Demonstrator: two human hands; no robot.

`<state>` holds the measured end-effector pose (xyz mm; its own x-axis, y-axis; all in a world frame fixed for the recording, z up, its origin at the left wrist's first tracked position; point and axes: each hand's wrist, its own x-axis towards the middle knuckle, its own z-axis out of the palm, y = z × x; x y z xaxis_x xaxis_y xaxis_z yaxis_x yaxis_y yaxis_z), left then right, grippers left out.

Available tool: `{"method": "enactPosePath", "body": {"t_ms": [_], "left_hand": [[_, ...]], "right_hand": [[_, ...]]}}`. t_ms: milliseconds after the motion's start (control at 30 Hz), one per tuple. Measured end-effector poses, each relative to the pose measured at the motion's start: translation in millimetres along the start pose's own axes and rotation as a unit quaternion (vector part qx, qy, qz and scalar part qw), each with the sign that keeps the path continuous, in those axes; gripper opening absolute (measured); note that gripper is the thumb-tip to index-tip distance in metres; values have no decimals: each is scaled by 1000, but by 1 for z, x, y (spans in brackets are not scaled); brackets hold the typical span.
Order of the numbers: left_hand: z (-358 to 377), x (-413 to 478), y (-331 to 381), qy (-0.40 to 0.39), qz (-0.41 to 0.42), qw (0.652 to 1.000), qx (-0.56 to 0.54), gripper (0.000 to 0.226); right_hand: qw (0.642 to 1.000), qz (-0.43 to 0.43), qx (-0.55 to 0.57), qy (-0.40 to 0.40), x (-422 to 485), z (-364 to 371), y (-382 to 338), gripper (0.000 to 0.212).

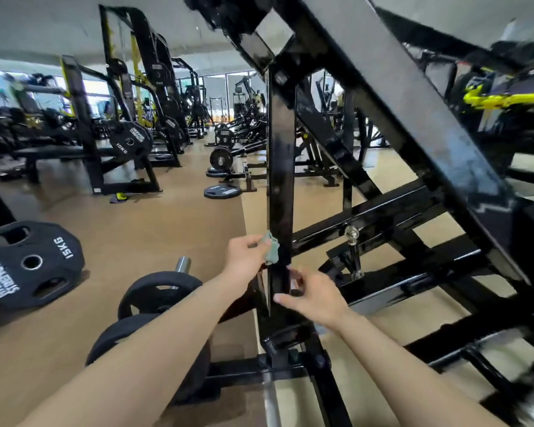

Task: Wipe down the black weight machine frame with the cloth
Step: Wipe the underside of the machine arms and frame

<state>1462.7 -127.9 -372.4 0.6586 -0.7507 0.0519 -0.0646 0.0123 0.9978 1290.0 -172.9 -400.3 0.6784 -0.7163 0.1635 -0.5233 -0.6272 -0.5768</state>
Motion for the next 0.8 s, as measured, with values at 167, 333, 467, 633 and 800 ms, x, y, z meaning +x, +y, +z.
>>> {"method": "enactPosePath", "body": {"t_ms": [167,333,467,633,800], "left_hand": [[3,-5,46,-3,-30,997,-66,13],[4,-14,52,-47,12,996,-71,20],[7,-12,46,3,77,995,-63,20],[18,-3,22,55,100,993,5,23],[29,-9,-19,81,75,990,94,26]], "right_hand": [[919,46,373,119,25,-35,-32,55],[911,-16,373,173,49,-53,-60,42],[940,-41,245,234,65,-46,-56,16],[931,16,281,232,66,-28,-40,15],[906,159,339,199,60,4,-20,16]]}}
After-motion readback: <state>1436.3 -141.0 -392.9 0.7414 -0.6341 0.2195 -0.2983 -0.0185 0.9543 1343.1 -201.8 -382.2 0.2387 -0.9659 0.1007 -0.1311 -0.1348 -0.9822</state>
